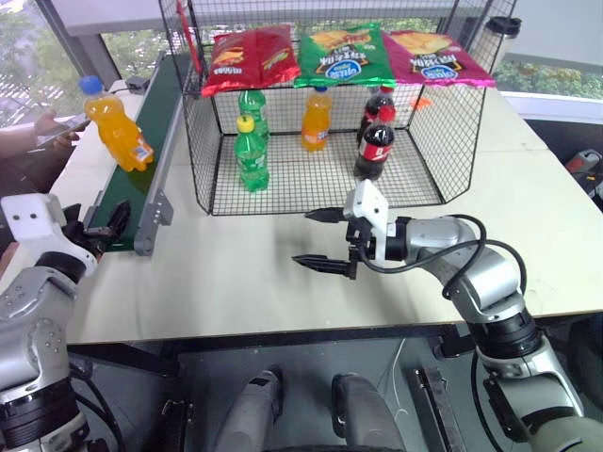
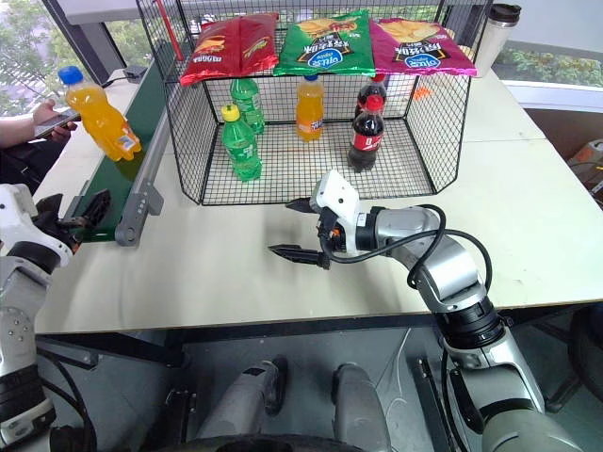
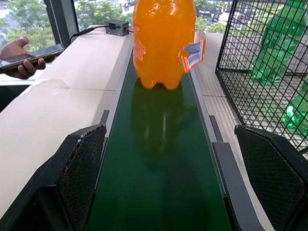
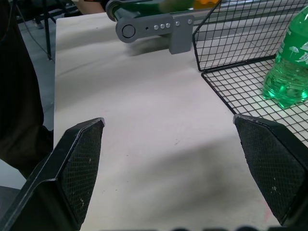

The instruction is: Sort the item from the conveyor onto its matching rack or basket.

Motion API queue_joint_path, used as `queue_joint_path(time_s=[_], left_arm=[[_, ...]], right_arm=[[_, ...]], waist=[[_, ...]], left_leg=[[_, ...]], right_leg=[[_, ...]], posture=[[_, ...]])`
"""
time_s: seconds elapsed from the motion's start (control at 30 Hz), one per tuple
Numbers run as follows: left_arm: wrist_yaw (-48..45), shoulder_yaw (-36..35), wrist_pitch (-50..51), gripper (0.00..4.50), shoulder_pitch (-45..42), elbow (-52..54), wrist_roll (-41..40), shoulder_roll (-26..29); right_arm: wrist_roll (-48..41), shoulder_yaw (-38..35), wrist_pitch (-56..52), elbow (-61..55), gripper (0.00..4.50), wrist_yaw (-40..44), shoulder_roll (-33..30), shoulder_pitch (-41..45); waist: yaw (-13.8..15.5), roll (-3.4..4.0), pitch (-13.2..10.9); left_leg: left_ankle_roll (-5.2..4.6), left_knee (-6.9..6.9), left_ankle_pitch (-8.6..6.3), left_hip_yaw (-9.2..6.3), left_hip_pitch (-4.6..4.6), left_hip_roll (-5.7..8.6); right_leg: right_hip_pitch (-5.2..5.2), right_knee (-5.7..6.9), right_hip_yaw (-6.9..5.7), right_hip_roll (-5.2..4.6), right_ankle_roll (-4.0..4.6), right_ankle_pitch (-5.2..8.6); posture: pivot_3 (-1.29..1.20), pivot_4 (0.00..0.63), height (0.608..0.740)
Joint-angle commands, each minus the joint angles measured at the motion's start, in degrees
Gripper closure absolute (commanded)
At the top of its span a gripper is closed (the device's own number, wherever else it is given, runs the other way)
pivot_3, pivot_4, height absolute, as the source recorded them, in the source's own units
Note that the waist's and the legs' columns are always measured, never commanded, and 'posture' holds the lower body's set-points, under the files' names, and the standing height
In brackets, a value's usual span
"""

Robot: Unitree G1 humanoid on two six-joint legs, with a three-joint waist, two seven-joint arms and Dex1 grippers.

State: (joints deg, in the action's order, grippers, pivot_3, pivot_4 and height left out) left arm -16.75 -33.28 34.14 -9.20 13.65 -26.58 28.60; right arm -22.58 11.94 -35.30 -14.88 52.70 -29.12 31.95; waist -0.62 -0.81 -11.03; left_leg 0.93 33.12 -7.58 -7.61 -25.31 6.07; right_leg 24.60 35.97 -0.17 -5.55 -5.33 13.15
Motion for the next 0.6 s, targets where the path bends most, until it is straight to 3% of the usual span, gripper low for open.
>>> queue_joint_path(time_s=[0.03, 0.6], left_arm=[[0.75, 0.54, -2.55, 0.00, -1.77, -0.32, 0.60, 0.44], [1.21, 3.19, -4.64, 0.00, -1.72, -1.58, 2.38, 0.98]], right_arm=[[-0.15, -0.82, 0.58, -1.62, 0.05, -0.37, -0.09, 0.54], [-0.30, -0.96, 0.70, -1.63, 0.05, -0.68, -0.56, 0.27]], waist=[[-0.01, 0.00, 0.00], [-0.05, 0.00, 0.00]], left_leg=[[0.00, 0.00, 0.00, 0.00, 0.00, 0.00], [0.00, -0.03, 0.00, 0.00, -0.02, 0.00]], right_leg=[[0.00, 0.00, 0.00, 0.00, 0.00, 0.00], [0.02, -0.02, 0.00, 0.00, 0.00, 0.00]], posture=[[0.00, 0.150, 0.739], [0.00, 0.150, 0.739]])
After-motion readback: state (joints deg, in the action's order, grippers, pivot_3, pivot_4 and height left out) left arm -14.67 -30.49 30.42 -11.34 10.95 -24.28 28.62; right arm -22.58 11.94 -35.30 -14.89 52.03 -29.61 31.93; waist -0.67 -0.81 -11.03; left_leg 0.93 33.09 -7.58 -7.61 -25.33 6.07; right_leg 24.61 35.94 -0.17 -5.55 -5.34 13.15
